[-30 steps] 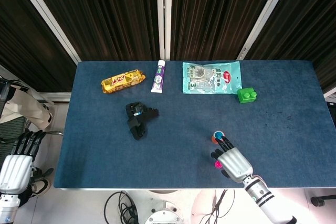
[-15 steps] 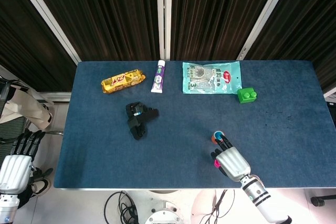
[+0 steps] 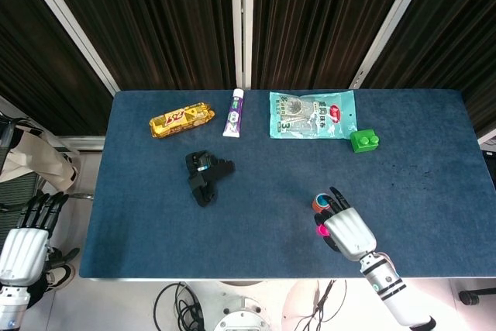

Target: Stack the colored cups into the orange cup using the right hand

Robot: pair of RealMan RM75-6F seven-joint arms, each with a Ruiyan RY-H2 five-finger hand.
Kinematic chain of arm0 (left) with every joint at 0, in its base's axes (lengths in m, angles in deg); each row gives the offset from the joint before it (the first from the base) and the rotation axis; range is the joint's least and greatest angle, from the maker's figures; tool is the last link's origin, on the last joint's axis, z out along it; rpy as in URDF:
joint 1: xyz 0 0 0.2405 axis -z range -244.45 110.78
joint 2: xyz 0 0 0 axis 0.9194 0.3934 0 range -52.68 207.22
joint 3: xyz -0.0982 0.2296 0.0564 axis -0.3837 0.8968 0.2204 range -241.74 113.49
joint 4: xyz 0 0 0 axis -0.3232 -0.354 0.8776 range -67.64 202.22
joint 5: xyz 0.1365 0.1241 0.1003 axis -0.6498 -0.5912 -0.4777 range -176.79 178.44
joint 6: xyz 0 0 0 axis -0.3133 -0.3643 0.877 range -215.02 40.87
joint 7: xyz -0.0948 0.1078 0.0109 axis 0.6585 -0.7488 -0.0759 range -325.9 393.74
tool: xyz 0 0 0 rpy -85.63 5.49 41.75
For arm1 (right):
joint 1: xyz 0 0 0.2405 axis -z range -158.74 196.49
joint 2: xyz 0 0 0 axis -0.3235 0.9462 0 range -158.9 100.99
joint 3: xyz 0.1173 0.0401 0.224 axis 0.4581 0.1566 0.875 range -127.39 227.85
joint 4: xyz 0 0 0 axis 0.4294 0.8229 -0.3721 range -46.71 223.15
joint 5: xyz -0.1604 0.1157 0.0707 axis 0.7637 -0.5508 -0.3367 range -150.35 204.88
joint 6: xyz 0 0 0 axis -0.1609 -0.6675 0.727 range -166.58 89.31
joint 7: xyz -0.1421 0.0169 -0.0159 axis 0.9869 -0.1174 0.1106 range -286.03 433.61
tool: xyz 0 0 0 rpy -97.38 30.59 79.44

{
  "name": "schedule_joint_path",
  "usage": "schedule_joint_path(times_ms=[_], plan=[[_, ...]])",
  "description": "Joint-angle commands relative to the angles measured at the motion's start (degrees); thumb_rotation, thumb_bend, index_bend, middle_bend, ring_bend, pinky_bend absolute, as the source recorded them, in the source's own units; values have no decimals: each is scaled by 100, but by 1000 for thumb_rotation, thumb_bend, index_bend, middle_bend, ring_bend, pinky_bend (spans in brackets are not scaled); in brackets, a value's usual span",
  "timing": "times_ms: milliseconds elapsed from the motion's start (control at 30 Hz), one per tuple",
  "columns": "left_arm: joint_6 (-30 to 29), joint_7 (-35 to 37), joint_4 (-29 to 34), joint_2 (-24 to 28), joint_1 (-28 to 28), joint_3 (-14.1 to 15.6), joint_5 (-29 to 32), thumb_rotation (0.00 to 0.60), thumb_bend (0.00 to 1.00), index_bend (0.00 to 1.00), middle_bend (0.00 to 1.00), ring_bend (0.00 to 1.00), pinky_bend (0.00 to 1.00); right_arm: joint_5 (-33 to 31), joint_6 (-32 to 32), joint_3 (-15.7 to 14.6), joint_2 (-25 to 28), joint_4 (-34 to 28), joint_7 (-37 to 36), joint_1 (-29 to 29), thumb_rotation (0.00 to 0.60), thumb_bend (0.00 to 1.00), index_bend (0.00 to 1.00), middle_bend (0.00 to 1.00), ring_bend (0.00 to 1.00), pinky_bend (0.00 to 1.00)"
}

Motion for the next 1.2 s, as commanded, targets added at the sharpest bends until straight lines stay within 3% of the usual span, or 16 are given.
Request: schedule_joint_path(times_ms=[33,233,500,967,1033,1100,1200], plan=[[3,-5,11,5,2,-2,3,600,0,30,46,0,0,6,-164,211,104,-127,-199,-30,600,257,545,514,145,0],[18,-20,23,7,11,-2,4,600,0,30,46,0,0,-256,-243,619,68,-14,-428,-146,600,256,550,517,153,0],[86,-17,-3,-4,28,1,55,600,0,30,46,0,0,-732,31,848,-194,321,-99,-393,600,264,550,517,153,0],[112,-43,13,-9,57,-13,59,600,0,30,46,0,0,-1235,374,719,-319,497,269,-562,600,245,543,501,152,0],[109,-42,7,-13,53,-9,62,600,0,30,46,0,0,-1355,498,672,-274,470,297,-588,600,227,438,434,129,0],[102,-39,4,-14,47,-7,64,600,0,30,46,0,0,-1458,592,656,-188,376,313,-620,600,197,218,272,45,0],[93,-42,4,-10,43,-6,62,600,0,30,46,0,0,-1244,340,694,-93,230,8,-537,600,158,39,92,0,0]])
